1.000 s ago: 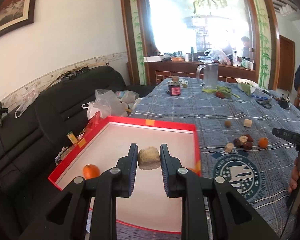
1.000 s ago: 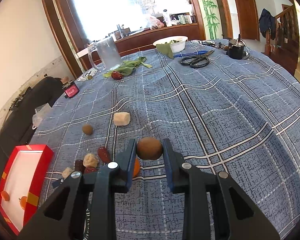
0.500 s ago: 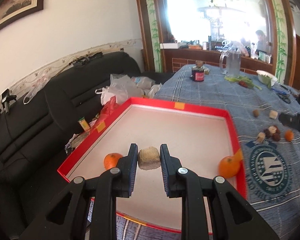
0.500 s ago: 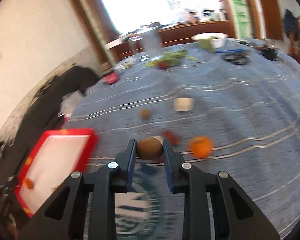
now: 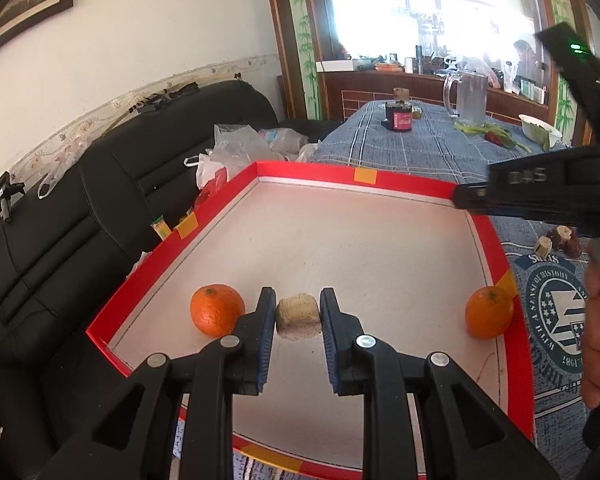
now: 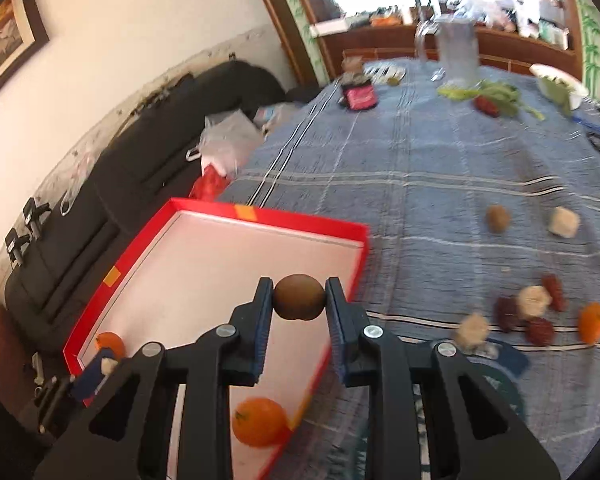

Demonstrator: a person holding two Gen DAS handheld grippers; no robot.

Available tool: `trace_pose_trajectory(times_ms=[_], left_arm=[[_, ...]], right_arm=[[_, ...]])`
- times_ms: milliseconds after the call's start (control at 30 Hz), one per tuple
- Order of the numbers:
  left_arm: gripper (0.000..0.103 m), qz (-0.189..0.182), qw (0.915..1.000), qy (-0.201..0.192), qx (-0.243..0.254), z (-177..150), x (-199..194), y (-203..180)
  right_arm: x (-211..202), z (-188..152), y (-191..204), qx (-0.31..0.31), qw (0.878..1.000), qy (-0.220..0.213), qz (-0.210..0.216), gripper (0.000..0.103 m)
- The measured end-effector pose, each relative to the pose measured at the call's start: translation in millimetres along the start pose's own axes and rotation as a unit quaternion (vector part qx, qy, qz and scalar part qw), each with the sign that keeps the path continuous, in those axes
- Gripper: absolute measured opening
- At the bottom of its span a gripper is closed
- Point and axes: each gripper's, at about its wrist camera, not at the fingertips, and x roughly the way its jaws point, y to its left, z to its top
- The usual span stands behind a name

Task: Organize fruits
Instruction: 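Carry the kiwi and pastry cube into the red tray and open both grippers, then withdraw both grippers from the tray back toward the remaining fruits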

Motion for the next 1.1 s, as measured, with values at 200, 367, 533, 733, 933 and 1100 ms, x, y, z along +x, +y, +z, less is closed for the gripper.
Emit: trace_pose_trajectory(times_ms=[200,367,533,733,933,1100], left_arm=[[0.022,-0.005,0.9999,0.009,-0.002,0,7,2],[0.022,-0.003,0.9998,0.015,-0.007,0,12,7],[0.028,-0.002,0.9996,0.025,-0.014,-2,14,10],[0.063,0.017,0.9997,-0.003,-0.015,3,-5,13],[0.078,0.046,0.9965,-0.059,-0.037,14,-44,28],[0.079,0.065,0.9905,-0.11,-0.05,26,-84,39]], right_arm=[[35,3,15,-0.007,0.999,0.043,-0.007,0.029],[54,3,19,-0.011,0.997,0.069,-0.021,0.029],[59,6,22,-0.015,0.996,0.08,-0.043,0.029],[53,7,15,0.005,0.996,0.087,-0.027,0.031],[11,1,2,0.033,0.999,0.029,-0.001,0.046],[-30,-10,-10,0.04,0.999,-0.013,0.002,0.049]])
